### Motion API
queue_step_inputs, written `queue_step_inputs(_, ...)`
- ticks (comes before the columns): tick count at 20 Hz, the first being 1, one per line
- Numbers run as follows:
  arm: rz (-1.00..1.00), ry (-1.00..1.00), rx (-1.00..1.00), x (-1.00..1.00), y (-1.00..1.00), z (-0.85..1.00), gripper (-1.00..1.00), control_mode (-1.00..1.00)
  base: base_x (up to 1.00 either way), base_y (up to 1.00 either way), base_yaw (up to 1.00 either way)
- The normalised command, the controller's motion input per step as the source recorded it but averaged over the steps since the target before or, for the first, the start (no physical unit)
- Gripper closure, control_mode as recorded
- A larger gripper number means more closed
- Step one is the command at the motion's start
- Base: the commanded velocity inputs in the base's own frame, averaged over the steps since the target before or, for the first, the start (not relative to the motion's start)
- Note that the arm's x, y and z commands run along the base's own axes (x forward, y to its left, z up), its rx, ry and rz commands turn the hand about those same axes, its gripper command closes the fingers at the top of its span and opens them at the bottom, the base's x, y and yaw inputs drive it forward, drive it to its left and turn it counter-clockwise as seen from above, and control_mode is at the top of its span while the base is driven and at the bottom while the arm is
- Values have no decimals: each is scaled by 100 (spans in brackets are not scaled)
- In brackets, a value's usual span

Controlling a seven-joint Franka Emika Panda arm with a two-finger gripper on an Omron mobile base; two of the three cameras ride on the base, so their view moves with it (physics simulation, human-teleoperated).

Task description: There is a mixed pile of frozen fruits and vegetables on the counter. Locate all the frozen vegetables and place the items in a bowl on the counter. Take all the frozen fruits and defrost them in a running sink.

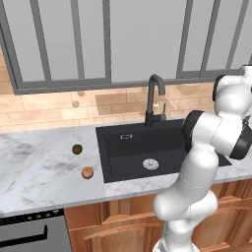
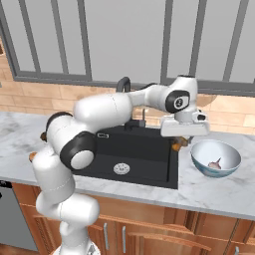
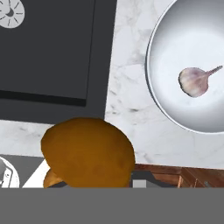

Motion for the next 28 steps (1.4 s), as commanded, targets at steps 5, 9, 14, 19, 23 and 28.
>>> queue_step_inputs(5,0,0,0,0,-41,2,100,-100,0,0,0)
queue_step_inputs(9,0,-1,0,0,-38,-1,100,-100,0,0,0)
queue_step_inputs(14,1,-8,2,13,-24,-18,100,-100,0,0,0)
queue_step_inputs(19,3,-11,-1,23,-15,-30,100,-100,0,0,0)
queue_step_inputs(23,5,-12,-1,25,-7,-27,100,-100,0,0,0)
queue_step_inputs(28,9,-13,-7,24,0,-33,100,-100,0,0,0)
